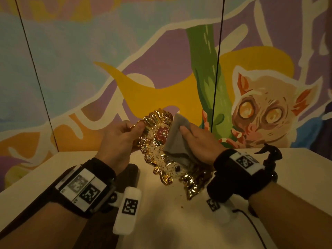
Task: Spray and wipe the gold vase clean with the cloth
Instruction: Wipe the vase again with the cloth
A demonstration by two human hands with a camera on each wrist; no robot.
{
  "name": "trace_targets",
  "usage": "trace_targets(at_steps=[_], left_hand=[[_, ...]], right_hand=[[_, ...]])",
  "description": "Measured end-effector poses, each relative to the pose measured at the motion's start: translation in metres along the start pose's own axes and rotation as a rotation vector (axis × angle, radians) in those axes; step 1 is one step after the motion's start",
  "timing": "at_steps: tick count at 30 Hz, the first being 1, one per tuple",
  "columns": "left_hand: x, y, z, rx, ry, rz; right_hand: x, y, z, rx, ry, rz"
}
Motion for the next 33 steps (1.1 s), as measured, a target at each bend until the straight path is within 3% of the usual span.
trace_targets(at_steps=[9, 14, 18, 20, 23, 27, 29, 33], left_hand=[[-0.003, 0.011, -0.003, 0.221, -0.289, 0.15], [-0.001, 0.011, -0.002, 0.336, -0.384, 0.221], [0.0, 0.005, 0.007, 0.404, -0.477, 0.243], [0.001, -0.002, 0.011, 0.435, -0.528, 0.245], [0.002, -0.012, 0.014, 0.468, -0.49, 0.205], [0.004, -0.022, 0.021, 0.623, -0.443, 0.211], [0.005, -0.029, 0.02, 0.628, -0.436, 0.198], [0.005, -0.042, 0.017, 0.569, -0.38, 0.114]], right_hand=[[-0.003, -0.01, -0.015, 0.422, 0.072, -0.232], [-0.013, -0.005, -0.025, 0.46, 0.286, -0.288], [-0.016, -0.011, -0.023, 0.168, -0.016, -0.377], [-0.015, -0.01, -0.023, 0.055, -0.071, -0.4], [-0.015, -0.005, -0.023, 0.033, -0.077, -0.417], [-0.019, 0.009, -0.013, 0.186, -0.038, -0.384], [-0.019, 0.02, -0.011, 0.278, 0.061, -0.348], [-0.015, 0.046, -0.013, 0.498, 0.315, -0.136]])
Point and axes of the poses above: each hand's wrist, its own x-axis towards the middle knuckle, its own z-axis out of the palm, y = z × x, the point moved 1 cm from there along x, towards the middle knuckle, and after that the axes turned 6 degrees about -y, right-handed, at the moved point
